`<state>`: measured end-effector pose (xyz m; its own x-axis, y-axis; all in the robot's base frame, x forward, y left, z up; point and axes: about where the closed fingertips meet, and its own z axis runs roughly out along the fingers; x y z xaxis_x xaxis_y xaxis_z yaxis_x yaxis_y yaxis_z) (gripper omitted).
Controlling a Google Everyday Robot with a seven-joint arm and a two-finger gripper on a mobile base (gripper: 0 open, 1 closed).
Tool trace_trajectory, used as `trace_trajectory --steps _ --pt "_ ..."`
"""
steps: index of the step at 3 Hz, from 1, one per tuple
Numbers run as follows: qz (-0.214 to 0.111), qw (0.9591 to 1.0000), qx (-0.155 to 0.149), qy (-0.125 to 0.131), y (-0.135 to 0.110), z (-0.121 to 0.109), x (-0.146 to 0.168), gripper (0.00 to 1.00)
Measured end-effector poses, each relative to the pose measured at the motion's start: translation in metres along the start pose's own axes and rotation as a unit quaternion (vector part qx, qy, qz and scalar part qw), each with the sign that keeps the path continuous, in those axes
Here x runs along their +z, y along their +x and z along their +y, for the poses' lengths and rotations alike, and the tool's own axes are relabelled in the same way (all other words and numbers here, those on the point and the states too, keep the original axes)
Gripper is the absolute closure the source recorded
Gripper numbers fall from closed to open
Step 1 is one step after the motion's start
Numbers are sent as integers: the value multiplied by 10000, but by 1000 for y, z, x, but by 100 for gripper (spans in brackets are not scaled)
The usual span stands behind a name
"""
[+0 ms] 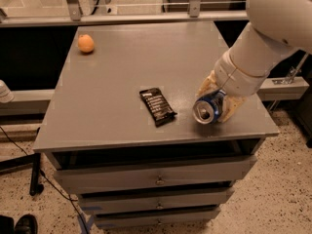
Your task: Knock pepsi can over
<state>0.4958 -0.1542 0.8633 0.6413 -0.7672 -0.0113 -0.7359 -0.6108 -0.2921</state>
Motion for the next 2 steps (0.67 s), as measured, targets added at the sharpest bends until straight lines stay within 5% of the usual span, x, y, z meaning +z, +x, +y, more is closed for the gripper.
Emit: trace_trajectory --steps 1,2 --pt "-145 9999 -19 -66 -12 4 2 12" --pt "-292 9995 50 -101 -25 5 7 0"
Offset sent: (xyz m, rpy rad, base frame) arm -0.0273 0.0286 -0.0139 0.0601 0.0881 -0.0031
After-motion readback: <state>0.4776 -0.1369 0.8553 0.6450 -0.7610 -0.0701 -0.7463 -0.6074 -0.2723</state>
